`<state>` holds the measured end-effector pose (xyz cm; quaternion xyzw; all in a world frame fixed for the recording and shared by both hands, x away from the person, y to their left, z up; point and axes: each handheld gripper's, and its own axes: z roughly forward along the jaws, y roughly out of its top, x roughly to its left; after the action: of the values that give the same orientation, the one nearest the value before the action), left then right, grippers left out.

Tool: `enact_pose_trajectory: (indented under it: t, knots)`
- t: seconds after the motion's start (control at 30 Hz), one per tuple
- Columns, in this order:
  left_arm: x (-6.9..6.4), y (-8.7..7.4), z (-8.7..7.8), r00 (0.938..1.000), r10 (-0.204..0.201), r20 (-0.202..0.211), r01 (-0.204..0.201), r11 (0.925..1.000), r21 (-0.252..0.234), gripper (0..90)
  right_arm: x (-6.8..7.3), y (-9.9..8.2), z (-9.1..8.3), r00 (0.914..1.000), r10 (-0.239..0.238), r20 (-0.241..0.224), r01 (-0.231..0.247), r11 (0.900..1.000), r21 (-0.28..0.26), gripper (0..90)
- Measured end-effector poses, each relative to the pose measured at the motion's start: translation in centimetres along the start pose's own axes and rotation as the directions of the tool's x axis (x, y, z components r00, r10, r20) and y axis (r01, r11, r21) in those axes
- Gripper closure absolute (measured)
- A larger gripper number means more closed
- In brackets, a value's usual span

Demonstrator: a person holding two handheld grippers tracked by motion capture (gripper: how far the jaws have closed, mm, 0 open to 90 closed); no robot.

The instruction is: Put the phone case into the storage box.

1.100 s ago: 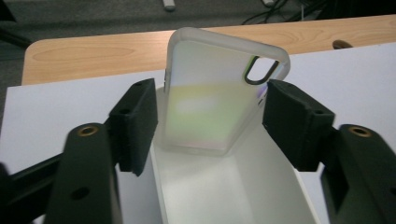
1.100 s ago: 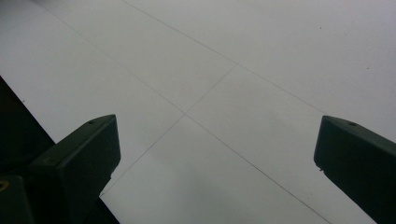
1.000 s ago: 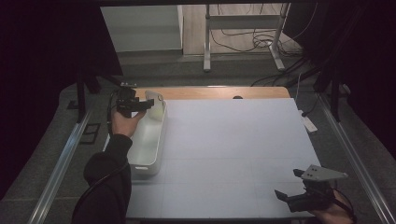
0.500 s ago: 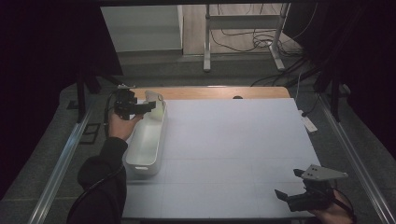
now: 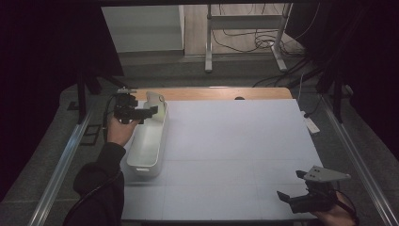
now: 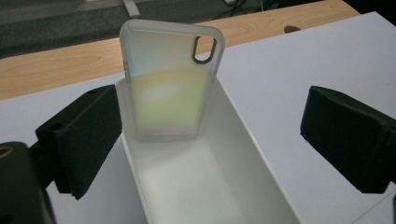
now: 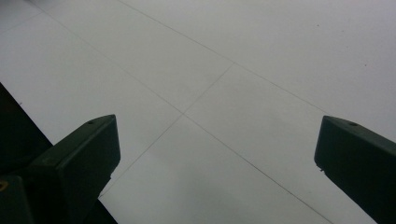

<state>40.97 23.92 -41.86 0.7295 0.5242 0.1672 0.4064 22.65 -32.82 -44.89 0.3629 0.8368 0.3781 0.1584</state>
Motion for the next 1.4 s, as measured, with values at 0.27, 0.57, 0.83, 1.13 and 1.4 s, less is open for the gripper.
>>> enact_pose_trajectory:
  t: [0.27,0.57,0.83,1.13,1.4]
  knots:
    - [-0.7,-0.6,-0.5,0.9991,0.039,0.019,-0.039,0.9992,-0.013,3.3,0.0,0.0,0.0,1.0,0.002,0.002,-0.002,1.0,-0.002,0.1]
    - [-1.4,-1.3,-1.0,0.9971,0.066,0.037,-0.065,0.9973,-0.036,0.9,-0.1,0.0,-0.1,0.9999,0.013,0.008,-0.013,0.9999,-0.006,0.0]
    - [-2.0,-1.7,-1.5,0.9948,0.088,0.051,-0.085,0.9942,-0.066,0.8,-0.3,-0.1,-0.2,0.999,0.038,0.023,-0.037,0.9992,-0.012,0.0]
    - [-2.9,-2.0,-1.6,0.9889,0.127,0.077,-0.12,0.9889,-0.088,0.9,-0.3,-0.1,-0.2,0.9987,0.042,0.028,-0.042,0.999,-0.013,0.0]
    - [-3.4,-2.4,-1.9,0.985,0.148,0.089,-0.14,0.9857,-0.094,0.8,-0.3,-0.1,-0.2,0.9987,0.041,0.03,-0.04,0.9991,-0.011,0.0]
